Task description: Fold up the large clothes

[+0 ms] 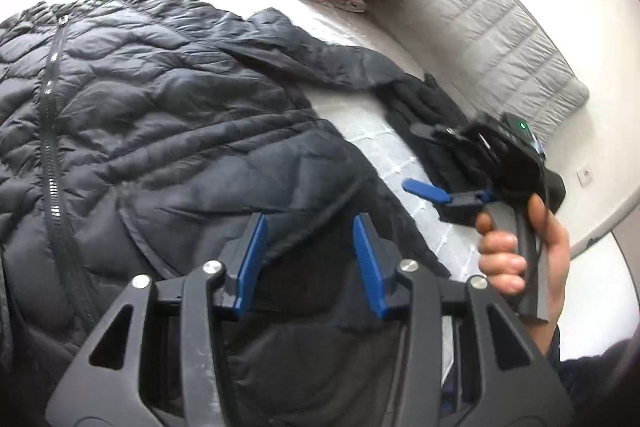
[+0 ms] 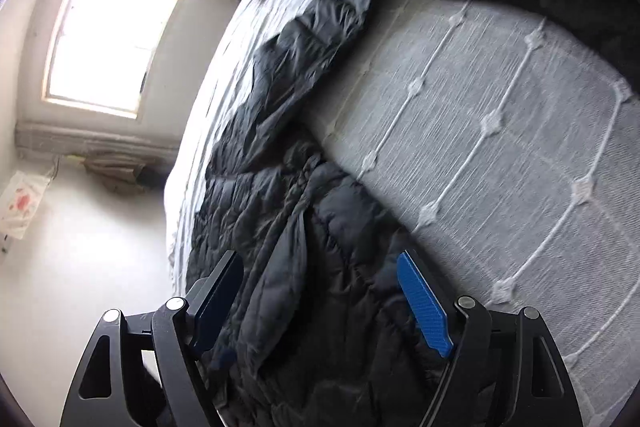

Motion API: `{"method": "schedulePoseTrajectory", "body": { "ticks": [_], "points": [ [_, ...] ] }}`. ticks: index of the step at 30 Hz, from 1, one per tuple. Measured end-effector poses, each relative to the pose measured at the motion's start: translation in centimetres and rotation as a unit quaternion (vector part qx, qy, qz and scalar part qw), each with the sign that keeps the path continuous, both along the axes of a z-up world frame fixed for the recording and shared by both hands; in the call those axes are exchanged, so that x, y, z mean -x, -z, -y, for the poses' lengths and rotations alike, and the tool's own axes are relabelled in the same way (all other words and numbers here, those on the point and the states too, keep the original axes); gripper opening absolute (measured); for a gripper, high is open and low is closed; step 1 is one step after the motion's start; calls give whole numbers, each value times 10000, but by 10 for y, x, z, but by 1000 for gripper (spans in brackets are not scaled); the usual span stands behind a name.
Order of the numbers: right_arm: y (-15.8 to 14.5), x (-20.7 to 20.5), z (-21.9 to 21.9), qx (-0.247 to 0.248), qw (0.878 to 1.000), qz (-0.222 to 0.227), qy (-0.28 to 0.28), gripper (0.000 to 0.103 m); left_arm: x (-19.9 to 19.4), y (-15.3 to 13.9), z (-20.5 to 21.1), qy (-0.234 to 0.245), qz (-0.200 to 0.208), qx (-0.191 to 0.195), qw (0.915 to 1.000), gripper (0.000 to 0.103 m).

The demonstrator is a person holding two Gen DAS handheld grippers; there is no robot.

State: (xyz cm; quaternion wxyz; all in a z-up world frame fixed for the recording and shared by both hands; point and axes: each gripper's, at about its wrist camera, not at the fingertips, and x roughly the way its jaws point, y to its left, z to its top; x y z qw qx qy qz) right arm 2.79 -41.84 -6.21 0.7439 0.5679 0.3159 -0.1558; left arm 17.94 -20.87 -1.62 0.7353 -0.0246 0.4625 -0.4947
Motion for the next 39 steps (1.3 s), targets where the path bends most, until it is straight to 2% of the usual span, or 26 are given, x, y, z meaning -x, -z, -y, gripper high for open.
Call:
{"method": "schedulePoseTrajectory", "body": {
  "ticks": [3, 6, 7, 8, 10, 11, 14, 16, 18, 19, 20, 21, 22, 24, 26, 28, 30, 32, 33, 35, 36, 38, 39],
  "points": [
    [-4, 2, 0, 116, 9999, -7, 36, 80, 0, -7, 16, -101, 210, -168, 9996, 48],
    [-2, -1, -2, 150, 9999, -66, -10, 80, -15, -2, 36, -516, 134, -303, 9981, 50],
    [-2, -2, -2, 159, 9998, -86, -6, 80, -21, 6, 47, -631, -9, -401, 9972, 50],
    [-2, -2, -2, 186, 9998, -97, 6, 80, -23, 13, 54, -663, -130, -589, 9960, 50],
    [-4, -2, -2, 272, 9996, -102, 4, 80, -22, 38, 70, -721, -372, -1229, 9891, 50],
    [-5, -3, -2, 364, 9992, -139, 6, 80, -19, 46, 74, -731, -380, -1350, 9874, 50],
    [-4, -4, -3, 483, 9985, -251, -17, 80, -12, 53, 75, -694, -175, -1370, 9880, 52],
    [-2, -6, -4, 431, 9987, -271, -76, 80, -19, 51, 67, -731, -452, -1217, 9888, 52],
    [-2, -8, -6, 462, 9985, -269, -137, 80, -26, 45, 51, -992, -834, -1088, 9856, 52],
    [-3, -10, -7, 494, 9983, -260, -160, 80, -26, 40, 43, -1110, -866, -1069, 9843, 52],
    [-4, -10, -7, 532, 9981, -237, -174, 80, -22, 29, 31, -1274, -746, -1068, 9833, 52],
    [-6, -10, -8, 577, 9979, -219, -170, 80, -18, 22, 24, -1404, -620, -1109, 9819, 57],
    [-7, -10, -8, 615, 9977, -219, -163, 80, -15, 14, 11, -1673, -439, -1274, 9767, 64],
    [-8, -9, -7, 673, 9973, -257, -153, 80, -13, -1, -15, -2354, -176, -1521, 9598, 69],
    [-6, -8, -5, 638, 9975, -267, -142, 80, -12, -16, -47, -2915, 83, -1453, 9454, 70],
    [-6, -8, -4, 661, 9973, -293, -119, 81, -15, -26, -75, -3257, 212, -1318, 9360, 83],
    [-8, -9, -3, 749, 9966, -314, -134, 81, -26, -28, -101, -3644, 351, -1263, 9220, 84],
    [-8, -11, -2, 751, 9965, -307, -189, 80, -41, -17, -124, -4017, 288, -1431, 9040, 84],
    [-7, -11, -1, 706, 9969, -270, -206, 81, -46, -8, -141, -4223, 155, -1499, 8938, 84],
    [-5, -10, 2, 580, 9979, -195, -204, 81, -54, 17, -168, -4525, -278, -1426, 8798, 84],
    [-4, -10, 3, 551, 9981, -191, -186, 80, -56, 30, -173, -4545, -465, -1356, 8791, 84],
    [-5, -9, 5, 638, 9975, -259, -124, 81, -62, 54, -181, -4427, -826, -1327, 8829, 84],
    [-5, -10, 4, 740, 9966, -356, -102, 81, -61, 55, -180, -4367, -778, -1381, 8855, 84]
  ]
}}
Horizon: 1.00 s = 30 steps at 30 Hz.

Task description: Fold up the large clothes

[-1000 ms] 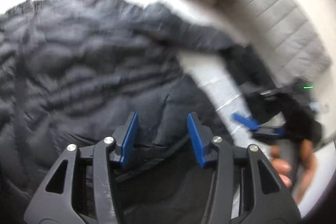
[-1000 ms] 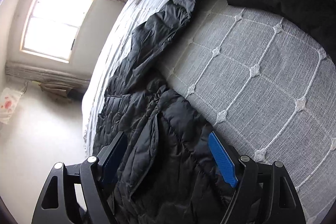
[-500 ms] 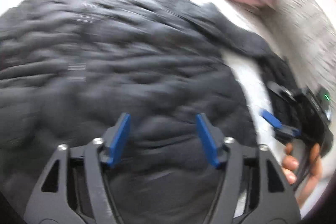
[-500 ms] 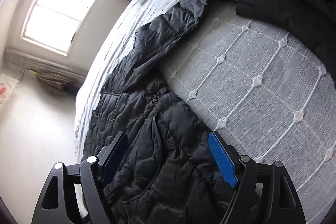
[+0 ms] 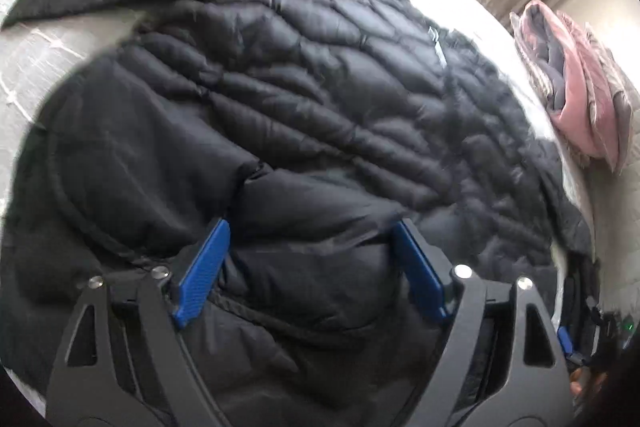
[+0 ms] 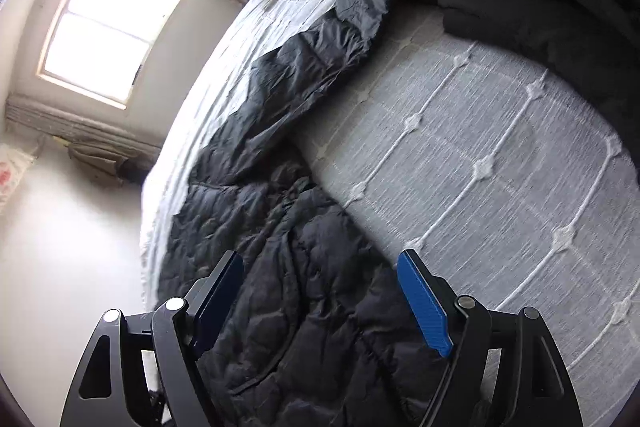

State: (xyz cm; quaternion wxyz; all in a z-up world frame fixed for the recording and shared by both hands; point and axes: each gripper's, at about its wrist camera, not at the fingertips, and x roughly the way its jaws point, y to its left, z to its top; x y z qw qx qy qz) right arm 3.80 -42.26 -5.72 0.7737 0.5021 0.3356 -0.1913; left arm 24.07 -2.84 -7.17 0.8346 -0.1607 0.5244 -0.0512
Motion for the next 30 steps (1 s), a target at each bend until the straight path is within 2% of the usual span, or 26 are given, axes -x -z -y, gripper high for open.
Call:
{"method": "schedulePoseTrajectory", "body": {
  "ticks": [2, 6, 7, 9, 11, 13, 16, 19, 22, 24, 28, 30],
  "points": [
    [2, -4, -3, 76, 9999, -118, -76, 81, 2, -6, 3, 78, 2, -73, 9999, 84],
    [11, -15, -6, 73, 9991, -266, -307, 81, 14, -28, 5, 64, 341, 277, 9990, 84],
    [11, -15, -3, 69, 9993, -263, -269, 81, 17, -32, 9, 157, 550, 205, 9982, 84],
    [12, -14, 12, -82, 9998, -176, -56, 81, 18, -34, 20, 349, 779, -271, 9960, 84],
    [14, -12, 28, -315, 9994, 11, 121, 81, 14, -25, 28, 478, 645, -585, 9951, 84],
    [12, -14, 46, -414, 9985, 186, 291, 81, 10, -19, 27, 435, 460, -378, 9973, 84],
    [8, -18, 80, -342, 9954, 417, 792, 81, 7, -21, 20, 387, 480, -150, 9980, 84],
    [10, -33, 109, -319, 9925, 608, 1007, 81, 5, -19, 9, 272, 446, -9, 9986, 84],
    [19, -60, 136, -152, 9928, 457, 1099, 81, 1, -17, 1, 129, 394, 126, 9991, 84],
    [30, -76, 153, 44, 9918, 165, 1266, 81, -1, -17, -2, 102, 378, 125, 9992, 84],
    [47, -96, 173, 249, 9899, -50, 1397, 80, -4, -20, -7, 101, 328, 146, 9993, 84],
    [48, -105, 179, 461, 9883, -215, 1439, 67, -5, -20, -7, 105, 324, 96, 9994, 84]
  ]
}}
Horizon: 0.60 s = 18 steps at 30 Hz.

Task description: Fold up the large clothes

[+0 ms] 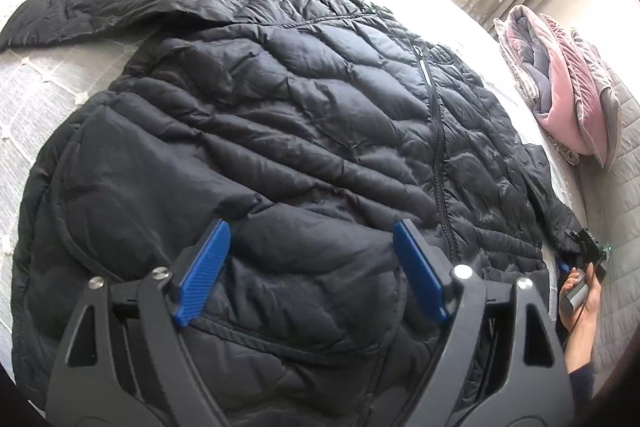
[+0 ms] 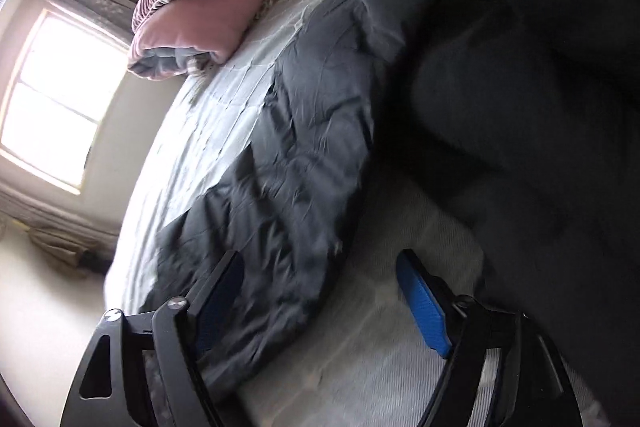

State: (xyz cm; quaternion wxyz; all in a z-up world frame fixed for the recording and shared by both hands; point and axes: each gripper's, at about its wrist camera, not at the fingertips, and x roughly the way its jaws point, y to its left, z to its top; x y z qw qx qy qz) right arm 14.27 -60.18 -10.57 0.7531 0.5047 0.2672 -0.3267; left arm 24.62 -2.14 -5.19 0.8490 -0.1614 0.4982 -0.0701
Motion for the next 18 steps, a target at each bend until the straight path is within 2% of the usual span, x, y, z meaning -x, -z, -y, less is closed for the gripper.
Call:
{"method": "schedulePoseTrajectory", "body": {
  "ticks": [1, 2, 3, 4, 6, 8, 12, 18],
  "points": [
    [0, -4, 3, 36, 9999, -129, 4, 61, 0, 1, 0, 6, -16, -24, 10000, 84],
    [1, -8, 5, 53, 9996, -277, 45, 42, -1, 2, 1, 26, -43, -46, 10000, 84],
    [1, -10, 8, 62, 9993, -368, 60, 15, -2, 3, 1, 46, -54, -64, 10000, 84],
    [1, -15, 10, 64, 9990, -441, -6, 10, -2, 3, 2, 83, -63, -92, 9999, 84],
    [-9, -20, 12, 286, 9981, -549, 24, 6, -3, 2, 1, 132, -60, -100, 9998, 84],
    [-39, -17, 4, 932, 9945, -463, 115, 5, -3, 1, -1, 154, -49, -12, 9999, 84],
    [-99, -27, -13, 2042, 9753, -839, -56, 4, -5, 1, -4, 257, -108, 165, 9995, 84],
    [-148, -30, -24, 2621, 9613, -848, 26, 4, -6, -3, -6, 390, -71, 284, 9988, 84]
  ]
}}
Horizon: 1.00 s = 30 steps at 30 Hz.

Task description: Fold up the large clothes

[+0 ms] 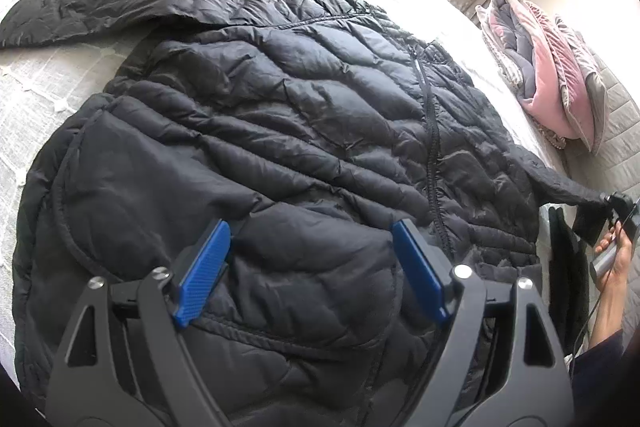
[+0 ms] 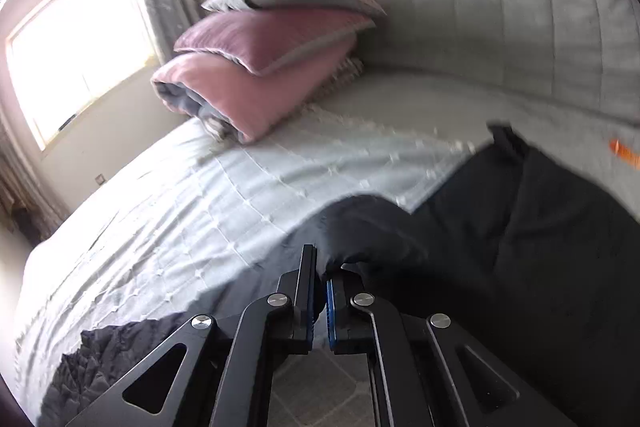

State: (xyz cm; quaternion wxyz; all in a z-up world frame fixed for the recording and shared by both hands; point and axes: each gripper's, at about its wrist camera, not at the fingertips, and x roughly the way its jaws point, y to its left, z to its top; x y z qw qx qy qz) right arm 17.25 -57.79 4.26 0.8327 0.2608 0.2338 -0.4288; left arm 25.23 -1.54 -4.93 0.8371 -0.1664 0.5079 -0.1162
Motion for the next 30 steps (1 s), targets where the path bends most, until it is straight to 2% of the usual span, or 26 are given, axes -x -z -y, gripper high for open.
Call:
{"method": "schedulePoseTrajectory", "body": {
  "ticks": [2, 5, 8, 11, 14, 16, 19, 21, 22, 24, 26, 28, 29, 30],
  "points": [
    [-16, -3, -14, 265, 9988, 233, -333, 4, -1, -1, -6, -47, 3, 83, 10000, 84],
    [-46, -20, -66, 829, 9847, 687, -1372, 4, -2, -1, -16, -137, -51, 242, 9996, 84],
    [-70, -45, -147, 1451, 9543, 812, -2484, 4, -3, 0, -21, -224, -113, 341, 9991, 84],
    [-66, -80, -223, 1590, 9253, 692, -3373, 5, -4, 3, -24, -256, -167, 382, 9988, 84],
    [-40, -122, -289, 1428, 9016, 232, -4076, 6, -3, 5, -25, -229, -201, 400, 9987, 84],
    [-7, -147, -334, 1440, 8810, -320, -4496, 6, -4, 6, -26, -214, -201, 400, 9988, 84],
    [63, -181, -382, 1176, 8343, -1512, -5170, 11, -4, 8, -27, -196, -216, 462, 9985, 84],
    [108, -189, -398, 1018, 7971, -2240, -5514, 12, -5, 8, -29, -183, -229, 506, 9983, 84],
    [119, -189, -401, 1066, 7885, -2400, -5561, 13, -5, 8, -30, -186, -233, 540, 9981, 84],
    [127, -185, -400, 1137, 7871, -2404, -5565, 16, -5, 8, -32, -185, -240, 581, 9979, 84],
    [122, -180, -391, 871, 7967, -2187, -5567, 22, -5, 8, -34, -210, -245, 625, 9975, 84],
    [114, -180, -379, 435, 8113, -1939, -5499, 31, -6, 8, -36, -230, -240, 666, 9972, 84],
    [114, -178, -382, 327, 8165, -1869, -5453, 37, -5, 8, -37, -233, -231, 665, 9972, 84],
    [112, -178, -378, 173, 8219, -1754, -5416, 49, -6, 8, -37, -237, -230, 657, 9973, 84]
  ]
}}
